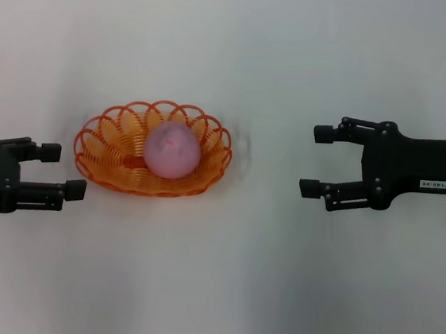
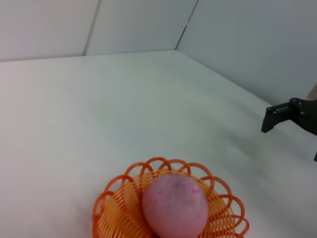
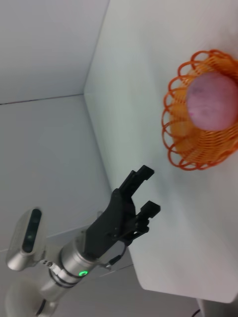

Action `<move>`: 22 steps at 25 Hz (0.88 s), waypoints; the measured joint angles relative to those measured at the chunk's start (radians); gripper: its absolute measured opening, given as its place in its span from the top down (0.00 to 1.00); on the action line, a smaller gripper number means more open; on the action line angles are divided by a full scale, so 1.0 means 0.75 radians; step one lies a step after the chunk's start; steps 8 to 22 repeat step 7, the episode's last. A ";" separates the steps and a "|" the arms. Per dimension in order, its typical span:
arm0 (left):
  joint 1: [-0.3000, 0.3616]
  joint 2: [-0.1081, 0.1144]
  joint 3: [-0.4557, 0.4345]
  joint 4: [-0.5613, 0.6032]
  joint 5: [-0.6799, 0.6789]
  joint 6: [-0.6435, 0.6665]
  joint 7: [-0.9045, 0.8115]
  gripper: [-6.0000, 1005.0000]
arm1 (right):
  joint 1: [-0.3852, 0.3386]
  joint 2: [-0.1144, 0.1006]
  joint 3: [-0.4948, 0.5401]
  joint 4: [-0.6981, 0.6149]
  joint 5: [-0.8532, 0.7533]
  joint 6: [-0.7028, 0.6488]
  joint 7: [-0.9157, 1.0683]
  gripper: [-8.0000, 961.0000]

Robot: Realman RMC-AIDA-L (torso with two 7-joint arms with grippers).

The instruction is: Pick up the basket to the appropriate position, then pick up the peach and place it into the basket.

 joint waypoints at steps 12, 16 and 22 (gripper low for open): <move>0.001 0.000 0.005 -0.005 0.010 -0.005 0.002 0.11 | 0.043 -0.007 0.011 -0.007 -0.094 0.004 0.087 0.01; 0.001 0.000 0.005 -0.005 0.010 -0.005 0.002 0.11 | 0.043 -0.007 0.011 -0.007 -0.094 0.004 0.087 0.01; 0.001 0.000 0.005 -0.005 0.010 -0.005 0.002 0.11 | 0.043 -0.007 0.011 -0.007 -0.094 0.004 0.087 0.01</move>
